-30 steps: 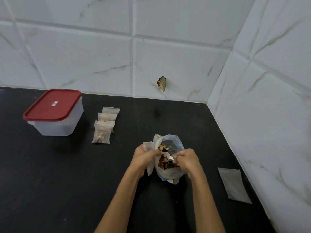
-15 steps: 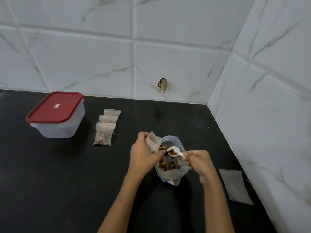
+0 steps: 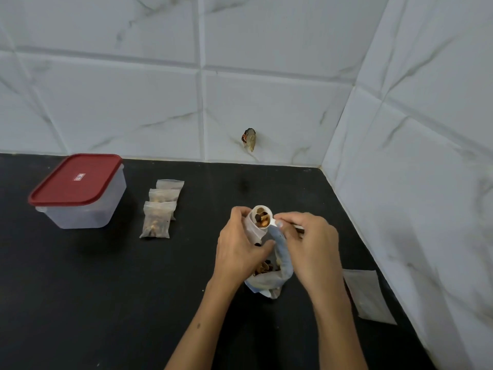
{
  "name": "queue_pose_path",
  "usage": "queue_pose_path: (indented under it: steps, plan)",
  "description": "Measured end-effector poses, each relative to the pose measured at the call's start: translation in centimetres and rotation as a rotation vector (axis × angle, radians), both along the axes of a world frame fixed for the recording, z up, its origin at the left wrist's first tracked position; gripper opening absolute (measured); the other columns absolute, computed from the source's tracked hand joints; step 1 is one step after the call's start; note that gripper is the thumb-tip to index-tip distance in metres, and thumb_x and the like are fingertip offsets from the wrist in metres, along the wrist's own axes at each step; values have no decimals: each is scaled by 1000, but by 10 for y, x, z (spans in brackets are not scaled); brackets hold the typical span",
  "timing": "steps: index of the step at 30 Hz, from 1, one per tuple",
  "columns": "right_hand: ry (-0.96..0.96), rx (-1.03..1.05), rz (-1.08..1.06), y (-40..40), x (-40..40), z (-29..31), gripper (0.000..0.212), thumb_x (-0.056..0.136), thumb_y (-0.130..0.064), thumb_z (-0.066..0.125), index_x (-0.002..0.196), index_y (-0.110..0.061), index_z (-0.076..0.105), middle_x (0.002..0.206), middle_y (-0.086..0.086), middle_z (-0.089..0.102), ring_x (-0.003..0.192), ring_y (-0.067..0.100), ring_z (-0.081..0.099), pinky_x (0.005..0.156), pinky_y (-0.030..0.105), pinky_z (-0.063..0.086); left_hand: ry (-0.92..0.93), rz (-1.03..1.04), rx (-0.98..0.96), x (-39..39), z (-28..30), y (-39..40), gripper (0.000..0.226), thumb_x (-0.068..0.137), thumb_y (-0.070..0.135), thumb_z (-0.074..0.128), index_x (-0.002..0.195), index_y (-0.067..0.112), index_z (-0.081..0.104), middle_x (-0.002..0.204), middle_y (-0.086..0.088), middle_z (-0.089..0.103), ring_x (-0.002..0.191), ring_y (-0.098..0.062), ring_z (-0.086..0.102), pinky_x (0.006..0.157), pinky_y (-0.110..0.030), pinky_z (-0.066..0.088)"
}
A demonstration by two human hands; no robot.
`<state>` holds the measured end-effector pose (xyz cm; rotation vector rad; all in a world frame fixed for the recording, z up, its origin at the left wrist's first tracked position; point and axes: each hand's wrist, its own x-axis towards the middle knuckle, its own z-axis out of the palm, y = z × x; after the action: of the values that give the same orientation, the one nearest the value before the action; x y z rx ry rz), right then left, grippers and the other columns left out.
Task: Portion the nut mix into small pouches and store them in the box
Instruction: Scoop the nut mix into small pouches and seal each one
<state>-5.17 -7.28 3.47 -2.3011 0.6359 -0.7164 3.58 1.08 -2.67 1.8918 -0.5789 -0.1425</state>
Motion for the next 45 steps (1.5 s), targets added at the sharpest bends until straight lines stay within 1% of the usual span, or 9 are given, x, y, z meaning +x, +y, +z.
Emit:
queue_pose_path:
  steps: [4,8,18,21,26,30,34,39,45]
  plan:
    - [11,-142,107,6,6,4,22,89,-2,58,103,-9,73,96,11,65,90,24,60,78,28,47,67,15,-95,-1,4,0,48,72,22,79,108,24,47,91,10,63,80,-1,61,62,-11,47]
    - [-37,-378,115,7,9,0,22,66,3,78,85,-6,75,87,10,66,77,24,64,65,20,46,102,21,-185,-1,6,0,46,73,13,78,105,24,47,86,9,61,73,5,59,60,-12,49]
    - [-349,16,76,2,5,1,16,84,-5,69,94,-15,74,88,-10,67,84,2,64,72,6,47,94,27,-187,5,6,1,50,69,17,82,101,29,45,91,11,57,82,13,54,62,-6,46]
    - [-379,218,-23,-1,6,0,15,83,-11,69,95,-19,73,82,-14,69,77,-1,66,67,12,52,82,43,-174,7,4,4,50,70,17,82,104,25,46,91,10,57,82,16,53,63,-4,45]
    - [-48,301,-129,-22,15,-36,13,84,-10,69,95,-14,73,75,-7,69,64,5,66,63,18,54,306,202,-120,19,-7,13,49,70,25,83,104,21,48,93,6,57,80,-3,57,61,-17,44]
    - [285,246,-170,-28,32,-75,20,90,-10,62,107,-15,69,106,2,67,84,7,62,64,13,46,636,225,-63,32,-23,14,55,68,24,84,107,19,46,101,0,58,95,-15,58,81,-34,51]
    - [312,172,-202,-20,48,-91,25,93,-12,56,115,-16,67,111,2,66,97,12,62,78,20,52,867,158,-142,37,-32,11,43,69,10,82,99,16,51,98,-9,66,88,-21,66,74,-37,56]
    - [267,117,-108,-15,59,-94,24,94,-11,55,112,-17,69,105,1,68,92,7,61,74,11,45,908,107,-190,45,-33,7,30,69,-2,72,91,15,59,96,-17,70,91,-30,69,88,-52,55]
    - [271,184,-54,-15,65,-97,22,92,-10,58,107,-18,71,105,-3,67,91,4,61,74,12,48,908,109,-199,51,-43,5,18,72,-3,65,86,9,63,85,-13,70,85,-25,69,82,-42,56]
